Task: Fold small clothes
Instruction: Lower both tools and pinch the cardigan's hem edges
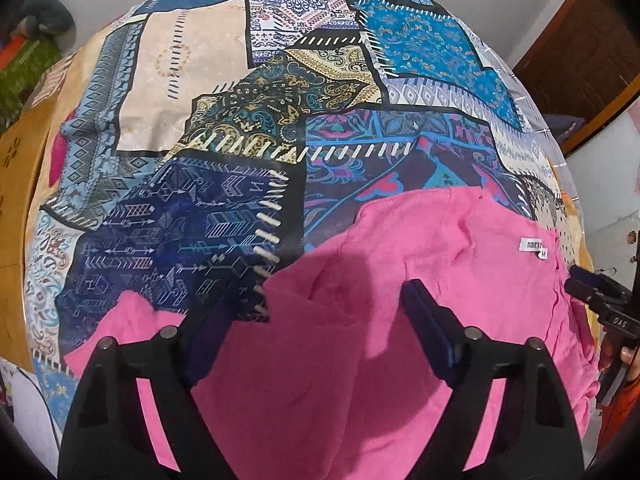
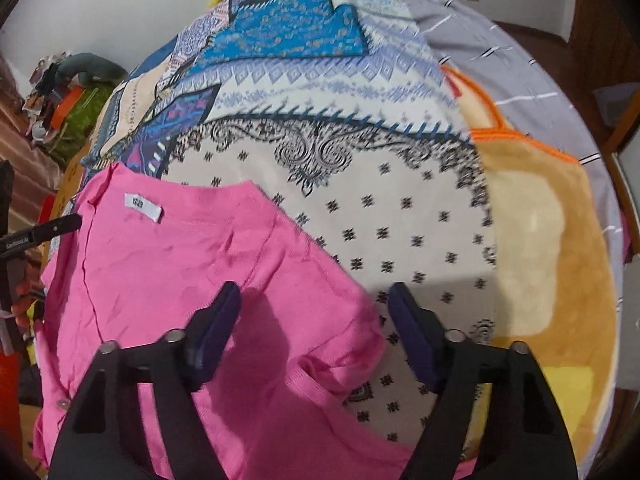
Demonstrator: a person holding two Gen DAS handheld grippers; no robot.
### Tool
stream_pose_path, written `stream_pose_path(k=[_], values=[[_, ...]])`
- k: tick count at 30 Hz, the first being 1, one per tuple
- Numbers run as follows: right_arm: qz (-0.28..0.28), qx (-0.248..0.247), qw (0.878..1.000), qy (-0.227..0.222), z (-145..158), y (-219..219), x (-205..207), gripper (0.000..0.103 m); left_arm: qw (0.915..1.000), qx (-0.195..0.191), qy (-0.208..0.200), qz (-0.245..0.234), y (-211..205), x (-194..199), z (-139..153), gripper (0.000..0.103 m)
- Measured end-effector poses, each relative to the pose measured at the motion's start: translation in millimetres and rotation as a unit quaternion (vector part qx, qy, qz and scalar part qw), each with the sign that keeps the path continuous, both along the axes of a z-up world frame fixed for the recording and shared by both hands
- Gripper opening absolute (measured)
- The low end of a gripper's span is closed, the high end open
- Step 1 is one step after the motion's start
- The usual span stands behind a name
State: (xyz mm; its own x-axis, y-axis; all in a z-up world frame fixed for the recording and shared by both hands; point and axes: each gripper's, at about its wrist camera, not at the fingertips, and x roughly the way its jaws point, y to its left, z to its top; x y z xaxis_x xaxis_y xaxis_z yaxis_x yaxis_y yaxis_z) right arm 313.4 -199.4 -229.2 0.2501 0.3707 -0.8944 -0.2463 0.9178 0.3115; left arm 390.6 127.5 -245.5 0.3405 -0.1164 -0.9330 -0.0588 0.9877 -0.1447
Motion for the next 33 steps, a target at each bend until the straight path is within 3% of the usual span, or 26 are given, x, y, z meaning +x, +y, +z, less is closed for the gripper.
stream_pose_path(k=[3,7,9,11,13,18,27,33], values=[[0.014,-0.003,1.0,-0.002,-5,9,-3,0.063,0.9998,-0.008,-0.016,-0.011,-6,0,4,0.075],[0.029,0.01,0.999,-0.021,-5,15,1,0.035,0.999,-0.019,-0.032,-0.023,-13,-2,9,0.054],[0.039,0.011,0.999,-0.022,-5,22,4,0.023,0.9988,-0.021,-0.036,-0.026,-16,-2,11,0.041],[0.052,0.013,0.998,-0.023,-4,31,5,0.009,0.9986,-0.029,-0.035,-0.028,-18,-1,12,0.017],[0.061,-0.004,0.997,-0.037,-1,40,5,0.008,0.9988,-0.03,-0.032,-0.023,-18,-1,13,0.009],[0.074,-0.022,0.994,-0.076,18,53,9,0.007,0.9982,-0.008,-0.059,-0.008,-11,-7,29,0.007],[0.05,-0.034,0.987,-0.15,79,73,46,0.007,0.9927,0.023,-0.112,0.039,23,-7,71,0.006],[0.044,-0.052,0.983,-0.172,89,94,78,0.007,0.9915,0.024,-0.115,0.057,34,10,71,0.006]])
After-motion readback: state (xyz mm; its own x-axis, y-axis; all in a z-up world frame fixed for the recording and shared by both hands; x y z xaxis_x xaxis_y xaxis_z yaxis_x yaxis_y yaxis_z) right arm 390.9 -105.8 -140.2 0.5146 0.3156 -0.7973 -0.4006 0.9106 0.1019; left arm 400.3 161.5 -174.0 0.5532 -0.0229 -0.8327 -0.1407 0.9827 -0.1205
